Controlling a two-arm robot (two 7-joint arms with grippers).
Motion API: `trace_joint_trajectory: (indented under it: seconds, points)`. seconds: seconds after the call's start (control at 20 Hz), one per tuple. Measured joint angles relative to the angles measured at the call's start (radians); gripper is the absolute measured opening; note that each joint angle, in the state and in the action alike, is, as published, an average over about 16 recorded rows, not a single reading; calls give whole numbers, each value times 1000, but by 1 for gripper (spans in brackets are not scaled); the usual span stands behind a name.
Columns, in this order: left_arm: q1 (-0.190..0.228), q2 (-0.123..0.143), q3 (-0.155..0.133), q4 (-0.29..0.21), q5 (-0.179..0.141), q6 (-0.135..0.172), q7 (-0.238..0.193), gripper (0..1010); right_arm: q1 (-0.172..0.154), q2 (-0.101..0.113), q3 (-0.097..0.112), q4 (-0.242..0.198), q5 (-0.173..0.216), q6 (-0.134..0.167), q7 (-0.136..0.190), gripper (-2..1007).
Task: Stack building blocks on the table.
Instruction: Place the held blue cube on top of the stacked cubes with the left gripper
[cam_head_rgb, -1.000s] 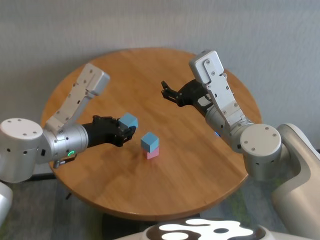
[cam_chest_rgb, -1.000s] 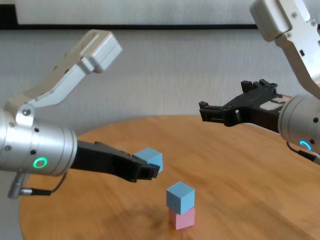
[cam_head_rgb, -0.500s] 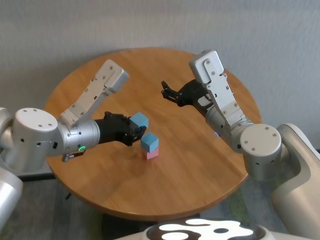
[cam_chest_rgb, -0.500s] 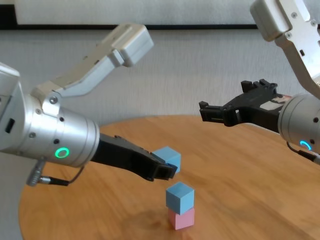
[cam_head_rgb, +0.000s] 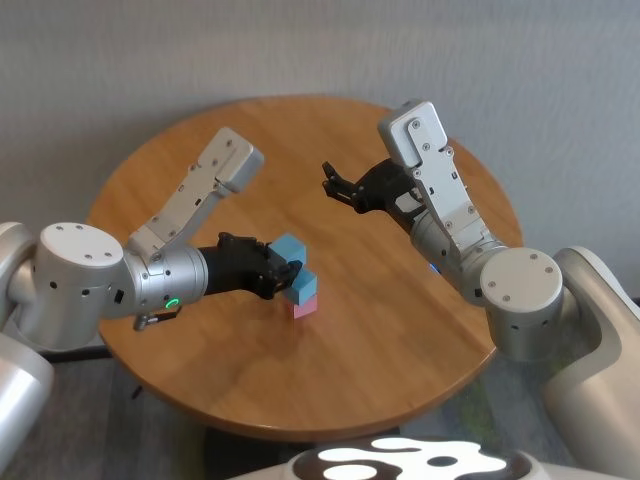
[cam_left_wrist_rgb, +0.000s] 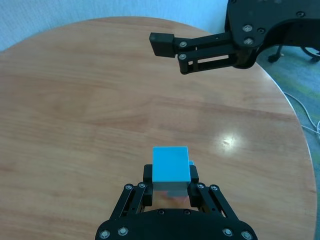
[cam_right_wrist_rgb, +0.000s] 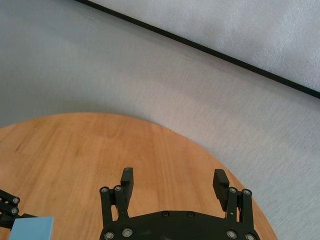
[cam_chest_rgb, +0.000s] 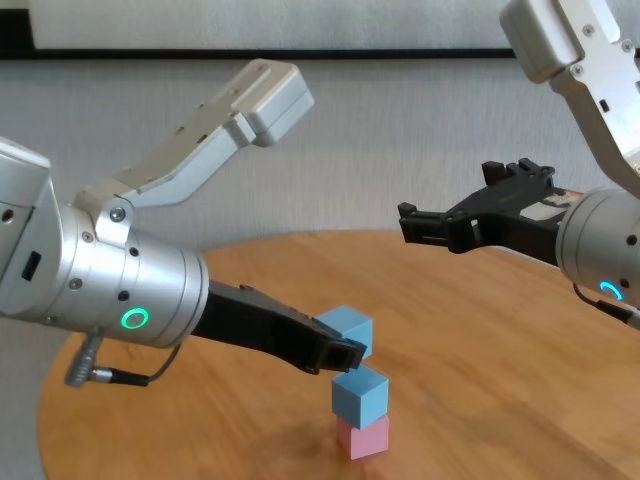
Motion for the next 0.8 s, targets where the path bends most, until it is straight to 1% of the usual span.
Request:
trace_joint_trajectory:
  seconds: [0.35,0.8]
  points:
    - [-5,4,23,0,-16,0,-7,401,0,0,0,0,0,0,0,1005]
    - [-16,9,53,6,-27,5,-5,401,0,0,0,0,0,0,0,1005]
